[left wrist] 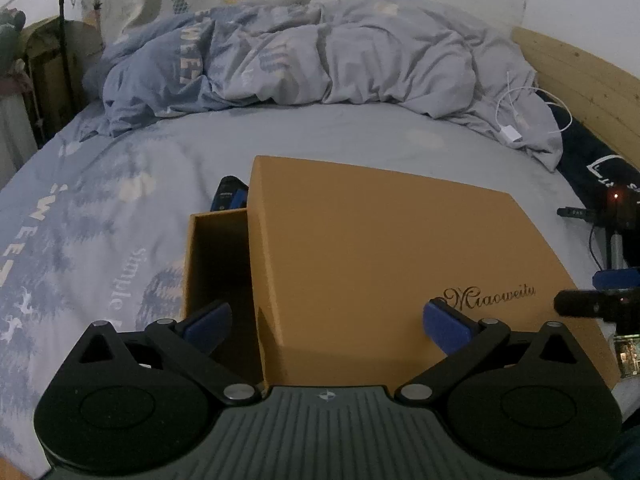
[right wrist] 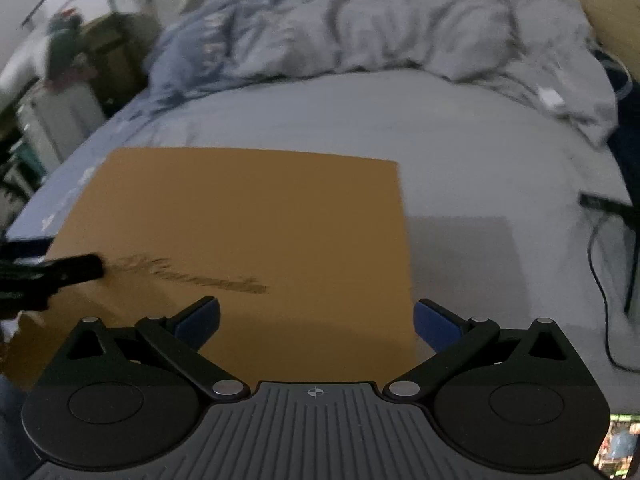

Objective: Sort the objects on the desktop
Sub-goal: 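Lower the tan lid onto the box opening with both grippers, then open both grippers and pull both tools back from the lidded box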

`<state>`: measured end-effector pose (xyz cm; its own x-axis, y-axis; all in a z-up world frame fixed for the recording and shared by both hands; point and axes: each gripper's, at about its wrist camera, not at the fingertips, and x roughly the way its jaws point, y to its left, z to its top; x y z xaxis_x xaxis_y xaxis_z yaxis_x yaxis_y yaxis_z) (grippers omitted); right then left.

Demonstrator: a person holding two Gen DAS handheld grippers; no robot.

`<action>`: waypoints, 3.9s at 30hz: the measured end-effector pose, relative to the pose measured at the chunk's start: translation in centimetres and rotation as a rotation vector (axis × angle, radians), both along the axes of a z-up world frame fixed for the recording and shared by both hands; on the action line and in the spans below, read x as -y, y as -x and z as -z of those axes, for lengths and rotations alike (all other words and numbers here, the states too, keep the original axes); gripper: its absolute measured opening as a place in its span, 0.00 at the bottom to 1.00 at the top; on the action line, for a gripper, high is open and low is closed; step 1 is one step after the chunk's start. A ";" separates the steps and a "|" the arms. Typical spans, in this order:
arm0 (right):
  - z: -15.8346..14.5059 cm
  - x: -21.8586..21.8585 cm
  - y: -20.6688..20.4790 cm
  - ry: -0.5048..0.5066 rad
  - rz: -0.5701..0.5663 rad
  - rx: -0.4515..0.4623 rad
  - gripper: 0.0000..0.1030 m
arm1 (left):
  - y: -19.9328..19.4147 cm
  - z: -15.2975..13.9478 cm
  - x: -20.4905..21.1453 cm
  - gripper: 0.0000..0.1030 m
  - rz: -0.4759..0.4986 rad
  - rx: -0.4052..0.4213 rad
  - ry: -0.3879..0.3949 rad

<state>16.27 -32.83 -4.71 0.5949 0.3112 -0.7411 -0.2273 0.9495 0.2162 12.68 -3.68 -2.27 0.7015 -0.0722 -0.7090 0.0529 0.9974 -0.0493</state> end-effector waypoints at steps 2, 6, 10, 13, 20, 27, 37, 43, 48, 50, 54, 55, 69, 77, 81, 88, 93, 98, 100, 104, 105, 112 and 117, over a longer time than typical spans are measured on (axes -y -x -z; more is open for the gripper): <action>0.8 0.8 -0.2 -0.004 0.011 -0.017 1.00 | -0.1 0.0 0.1 1.00 0.000 0.000 -0.002; 2.1 1.3 -0.3 -0.009 0.021 -0.046 1.00 | -0.3 0.0 0.0 1.00 -0.002 -0.007 -0.001; 2.6 1.6 -0.5 -0.054 0.023 -0.065 1.00 | -0.4 0.0 -0.1 1.00 0.001 -0.016 0.006; 2.9 2.1 -0.6 -0.097 0.022 -0.088 1.00 | -0.5 0.0 -0.1 1.00 0.001 -0.021 0.007; 2.9 1.2 -0.5 -0.124 0.007 -0.102 1.00 | -0.5 0.2 0.6 1.00 0.014 -0.029 0.007; 2.6 0.5 -0.5 -0.105 0.001 -0.098 1.00 | -0.4 0.4 1.0 1.00 0.010 -0.030 0.004; 1.3 -1.1 0.0 -0.068 -0.008 -0.080 1.00 | -0.3 -0.1 0.2 1.00 -0.039 -0.049 0.017; 0.4 -2.7 0.3 -0.051 -0.035 -0.077 1.00 | -0.1 -0.5 -1.1 1.00 -0.073 -0.045 0.026; -0.5 -3.8 0.4 -0.037 -0.043 -0.076 1.00 | 0.0 -0.9 -2.1 1.00 -0.080 -0.042 0.037; -0.8 -4.3 0.3 -0.035 -0.044 -0.078 1.00 | 0.0 -0.8 -2.4 1.00 -0.087 -0.042 0.043; -0.8 -5.1 0.4 -0.021 -0.044 -0.075 1.00 | 0.0 -0.5 -2.7 1.00 -0.091 -0.046 0.037; -0.8 -5.2 0.5 -0.017 -0.043 -0.075 1.00 | 0.0 -0.4 -2.8 1.00 -0.089 -0.044 0.034; -0.5 -6.8 0.9 0.065 -0.062 -0.045 1.00 | -0.3 0.9 -3.1 1.00 -0.094 -0.063 0.013; 1.1 -6.7 0.8 0.065 -0.059 -0.056 1.00 | -0.1 1.7 -2.5 1.00 -0.091 -0.065 -0.027; 1.6 -6.9 1.0 0.074 -0.063 -0.047 1.00 | -0.1 2.2 -2.7 1.00 -0.091 -0.070 -0.018; 2.1 -6.8 1.1 0.072 -0.066 -0.027 1.00 | 0.0 2.6 -2.8 1.00 -0.095 -0.064 -0.008; 2.1 -6.7 1.5 0.059 -0.047 -0.005 1.00 | 0.4 2.7 -3.0 1.00 -0.099 -0.036 0.001; 1.3 -6.3 3.2 0.034 -0.011 0.057 1.00 | 1.9 2.5 -2.1 1.00 -0.040 0.033 -0.077; 0.8 -6.0 4.0 0.020 -0.003 0.070 1.00 | 2.5 2.1 -1.9 1.00 -0.025 0.048 -0.081; -0.3 -5.3 5.5 0.017 0.000 0.096 1.00 | 3.7 0.8 -1.8 1.00 -0.020 0.093 -0.063; -0.5 -5.1 5.9 0.017 0.001 0.102 1.00 | 4.0 0.4 -1.8 1.00 -0.022 0.104 -0.057; -2.1 -3.8 9.1 0.001 0.018 0.146 1.00 | 7.0 -2.0 -2.0 1.00 -0.003 0.204 -0.020; -3.1 -2.8 11.7 -0.023 0.046 0.190 1.00 | 9.1 -3.1 -2.6 1.00 0.005 0.273 0.015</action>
<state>4.58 -30.04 -1.59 0.7377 0.2961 -0.6068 -0.2226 0.9551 0.1953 3.58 -1.06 0.87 0.8663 -0.0852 -0.4922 0.0713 0.9964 -0.0469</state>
